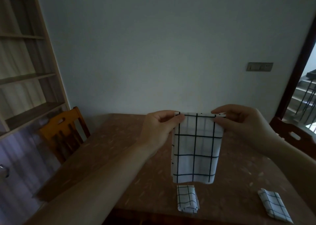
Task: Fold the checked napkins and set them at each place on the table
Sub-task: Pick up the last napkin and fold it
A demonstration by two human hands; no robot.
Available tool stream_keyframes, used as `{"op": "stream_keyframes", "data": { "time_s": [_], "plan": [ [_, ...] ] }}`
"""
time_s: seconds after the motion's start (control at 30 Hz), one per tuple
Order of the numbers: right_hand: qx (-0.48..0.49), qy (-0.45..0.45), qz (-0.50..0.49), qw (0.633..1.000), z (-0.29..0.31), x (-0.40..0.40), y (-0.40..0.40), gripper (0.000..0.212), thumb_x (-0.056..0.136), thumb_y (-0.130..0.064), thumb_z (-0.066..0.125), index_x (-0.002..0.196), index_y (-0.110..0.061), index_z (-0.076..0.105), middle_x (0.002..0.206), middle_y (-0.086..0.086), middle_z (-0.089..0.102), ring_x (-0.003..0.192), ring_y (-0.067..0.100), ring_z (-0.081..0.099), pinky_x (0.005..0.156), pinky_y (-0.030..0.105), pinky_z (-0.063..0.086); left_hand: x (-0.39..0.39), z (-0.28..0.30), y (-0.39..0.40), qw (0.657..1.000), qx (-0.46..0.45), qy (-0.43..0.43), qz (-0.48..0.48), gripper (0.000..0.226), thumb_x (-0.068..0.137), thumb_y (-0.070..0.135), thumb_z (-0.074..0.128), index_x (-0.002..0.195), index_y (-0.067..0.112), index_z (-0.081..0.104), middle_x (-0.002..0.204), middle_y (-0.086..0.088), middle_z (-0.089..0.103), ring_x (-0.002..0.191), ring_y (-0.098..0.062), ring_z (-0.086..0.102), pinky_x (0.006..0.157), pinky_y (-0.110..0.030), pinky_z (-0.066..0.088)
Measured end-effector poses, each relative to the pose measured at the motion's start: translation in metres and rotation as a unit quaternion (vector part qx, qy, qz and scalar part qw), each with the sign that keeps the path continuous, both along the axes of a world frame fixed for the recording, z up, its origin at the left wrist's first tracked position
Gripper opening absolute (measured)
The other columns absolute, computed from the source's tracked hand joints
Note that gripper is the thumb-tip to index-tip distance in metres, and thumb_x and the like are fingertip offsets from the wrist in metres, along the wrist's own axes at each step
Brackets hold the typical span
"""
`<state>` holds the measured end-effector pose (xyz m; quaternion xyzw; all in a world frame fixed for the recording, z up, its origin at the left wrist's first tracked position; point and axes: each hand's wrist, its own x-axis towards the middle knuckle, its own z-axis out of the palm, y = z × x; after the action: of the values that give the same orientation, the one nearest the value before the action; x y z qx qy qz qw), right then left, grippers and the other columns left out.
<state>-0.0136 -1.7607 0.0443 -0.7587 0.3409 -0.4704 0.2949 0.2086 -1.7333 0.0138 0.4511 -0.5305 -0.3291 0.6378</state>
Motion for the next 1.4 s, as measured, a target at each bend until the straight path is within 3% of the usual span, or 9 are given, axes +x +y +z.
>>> {"op": "stream_keyframes", "data": {
  "time_s": [0.33, 0.57, 0.67, 0.73, 0.83, 0.93, 1.07, 1.23, 1.4],
  "plan": [
    [0.004, -0.022, -0.062, 0.998, 0.007, -0.007, 0.003, 0.015, 0.081, -0.012, 0.071, 0.072, -0.023, 0.074, 0.070, -0.012, 0.074, 0.061, 0.000, 0.068, 0.056, 0.009, 0.050, 0.006, 0.003, 0.002, 0.995, 0.007, -0.068, -0.073, 0.007, 0.086, 0.012, 0.070, 0.088, 0.017, 0.074, 0.068, 0.008, 0.068, 0.062, -0.004, 0.061, 0.062, -0.019, 0.052],
    [-0.022, 0.066, -0.025, 0.997, 0.008, -0.001, 0.004, 0.013, 0.080, -0.019, 0.073, 0.071, -0.028, 0.078, 0.070, -0.002, 0.074, 0.065, 0.012, 0.069, 0.063, 0.016, 0.055, 0.000, 0.040, 0.001, 0.894, 0.030, -0.426, -0.136, 0.026, 0.088, 0.047, 0.063, 0.101, 0.025, 0.069, 0.088, 0.015, 0.067, 0.079, 0.003, 0.062, 0.070, -0.015, 0.046],
    [-0.024, 0.049, -0.010, 0.998, 0.010, 0.002, 0.004, 0.013, 0.083, -0.023, 0.070, 0.072, -0.019, 0.076, 0.067, 0.001, 0.073, 0.062, 0.015, 0.067, 0.059, 0.015, 0.052, -0.012, 0.049, 0.000, 0.899, -0.025, -0.421, -0.116, 0.022, 0.094, 0.038, 0.060, 0.091, 0.020, 0.072, 0.079, 0.014, 0.068, 0.071, 0.001, 0.063, 0.064, -0.017, 0.047],
    [-0.001, 0.079, 0.028, 0.996, 0.008, 0.001, 0.006, 0.032, 0.084, -0.037, 0.063, 0.063, -0.013, 0.067, 0.056, 0.004, 0.062, 0.051, 0.023, 0.056, 0.055, 0.017, 0.046, -0.009, 0.050, -0.005, 0.907, -0.067, -0.404, -0.101, 0.017, 0.094, 0.034, 0.060, 0.083, 0.025, 0.070, 0.074, 0.009, 0.068, 0.069, -0.013, 0.064, 0.066, -0.027, 0.049],
    [0.007, 0.136, 0.048, 0.990, -0.002, 0.003, 0.009, 0.042, 0.087, -0.043, 0.053, 0.055, -0.016, 0.049, 0.046, -0.007, 0.041, 0.043, 0.006, 0.039, 0.048, 0.015, 0.035, 0.003, 0.052, -0.011, 0.913, -0.067, -0.390, -0.100, 0.019, 0.095, 0.038, 0.058, 0.082, 0.028, 0.068, 0.073, -0.011, 0.066, 0.069, -0.035, 0.060, 0.065, -0.042, 0.048],
    [0.002, 0.126, 0.022, 0.992, -0.009, 0.008, 0.008, 0.040, 0.095, -0.030, 0.052, 0.060, -0.011, 0.050, 0.046, -0.009, 0.039, 0.041, 0.004, 0.035, 0.044, 0.015, 0.030, 0.000, 0.054, -0.014, 0.887, -0.033, -0.448, -0.108, 0.035, 0.097, 0.047, 0.050, 0.082, 0.019, 0.064, 0.065, -0.007, 0.053, 0.058, -0.025, 0.049, 0.059, -0.036, 0.040],
    [-0.077, 0.120, -0.044, 0.989, -0.011, 0.018, 0.009, 0.042, 0.095, -0.032, 0.051, 0.056, -0.018, 0.044, 0.045, -0.009, 0.039, 0.040, 0.005, 0.033, 0.041, 0.014, 0.026, -0.013, 0.052, -0.013, 0.891, -0.101, -0.436, -0.073, 0.042, 0.100, 0.036, 0.049, 0.068, 0.008, 0.049, 0.056, 0.002, 0.038, 0.050, -0.011, 0.036, 0.053, -0.028, 0.029],
    [-0.134, 0.079, -0.073, 0.985, -0.021, 0.015, 0.014, 0.040, 0.088, -0.040, 0.055, 0.052, -0.025, 0.047, 0.043, -0.010, 0.041, 0.038, 0.006, 0.034, 0.042, 0.011, 0.026, 0.002, 0.056, -0.016, 0.909, -0.137, -0.392, -0.034, 0.042, 0.099, 0.032, 0.052, 0.061, 0.020, 0.041, 0.049, 0.009, 0.032, 0.047, -0.006, 0.032, 0.049, -0.022, 0.026],
    [-0.065, 0.110, -0.010, 0.992, -0.031, 0.001, 0.021, 0.027, 0.076, -0.036, 0.070, 0.058, -0.017, 0.062, 0.044, -0.008, 0.051, 0.037, 0.003, 0.042, 0.043, 0.011, 0.034, 0.022, 0.060, -0.018, 0.921, -0.128, -0.369, -0.014, 0.043, 0.099, 0.029, 0.053, 0.059, 0.024, 0.040, 0.046, 0.010, 0.031, 0.044, -0.005, 0.030, 0.048, -0.019, 0.027]
  ]
}}
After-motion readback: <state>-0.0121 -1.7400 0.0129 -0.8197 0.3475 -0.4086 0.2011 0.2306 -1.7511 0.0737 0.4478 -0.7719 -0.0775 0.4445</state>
